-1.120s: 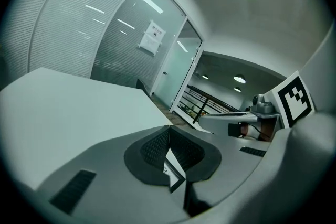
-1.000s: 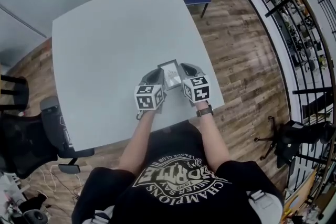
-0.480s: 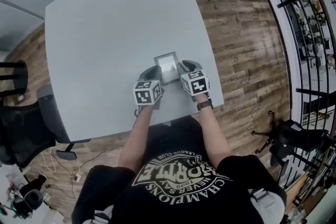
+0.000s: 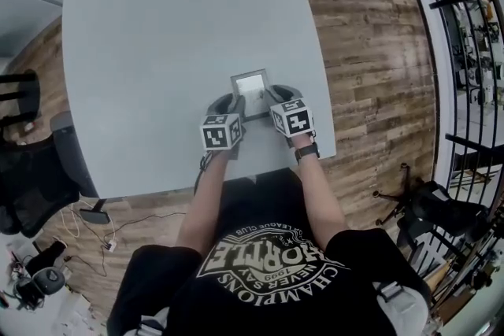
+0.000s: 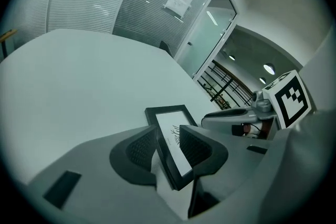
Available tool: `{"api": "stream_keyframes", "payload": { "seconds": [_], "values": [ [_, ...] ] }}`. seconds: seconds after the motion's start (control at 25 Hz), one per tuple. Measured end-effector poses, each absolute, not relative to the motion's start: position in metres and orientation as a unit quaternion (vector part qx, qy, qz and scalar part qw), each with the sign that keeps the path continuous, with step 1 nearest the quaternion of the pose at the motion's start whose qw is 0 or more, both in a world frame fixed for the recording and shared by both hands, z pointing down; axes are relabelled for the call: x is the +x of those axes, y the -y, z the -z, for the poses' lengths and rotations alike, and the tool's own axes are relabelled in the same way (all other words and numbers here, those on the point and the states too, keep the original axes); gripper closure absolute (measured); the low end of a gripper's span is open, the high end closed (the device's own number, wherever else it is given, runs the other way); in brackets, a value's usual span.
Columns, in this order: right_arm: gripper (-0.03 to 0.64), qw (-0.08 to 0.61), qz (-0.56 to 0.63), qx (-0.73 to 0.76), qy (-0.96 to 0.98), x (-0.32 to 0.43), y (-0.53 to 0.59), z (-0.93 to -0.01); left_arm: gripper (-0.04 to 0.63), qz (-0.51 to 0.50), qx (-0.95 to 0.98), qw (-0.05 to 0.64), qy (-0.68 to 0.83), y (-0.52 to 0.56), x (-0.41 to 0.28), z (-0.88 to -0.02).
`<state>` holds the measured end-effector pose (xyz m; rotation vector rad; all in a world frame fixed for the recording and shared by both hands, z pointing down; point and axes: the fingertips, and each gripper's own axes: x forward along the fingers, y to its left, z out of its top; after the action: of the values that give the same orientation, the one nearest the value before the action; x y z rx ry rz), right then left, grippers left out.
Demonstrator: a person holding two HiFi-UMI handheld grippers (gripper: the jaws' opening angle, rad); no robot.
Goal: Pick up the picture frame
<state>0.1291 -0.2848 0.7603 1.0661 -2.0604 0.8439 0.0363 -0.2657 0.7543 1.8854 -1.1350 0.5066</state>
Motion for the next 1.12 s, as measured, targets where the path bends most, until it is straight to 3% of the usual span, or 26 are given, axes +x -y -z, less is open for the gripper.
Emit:
{"api": "stream_keyframes", "payload": {
  "seconds": [0.72,1.12],
  "values": [
    [0.544,0.319,-0.350,0.399,0.786,0.119,0.291,-0.791,0.497,-0.220,0.727,0.463,0.457,0.263,0.033,-0.799],
    [0.545,0.293,-0.427,0.429,0.741,0.121,0.295,-0.795,0.505,-0.216,0.722,0.484,0.445,0.265,0.030,-0.798]
  ]
}}
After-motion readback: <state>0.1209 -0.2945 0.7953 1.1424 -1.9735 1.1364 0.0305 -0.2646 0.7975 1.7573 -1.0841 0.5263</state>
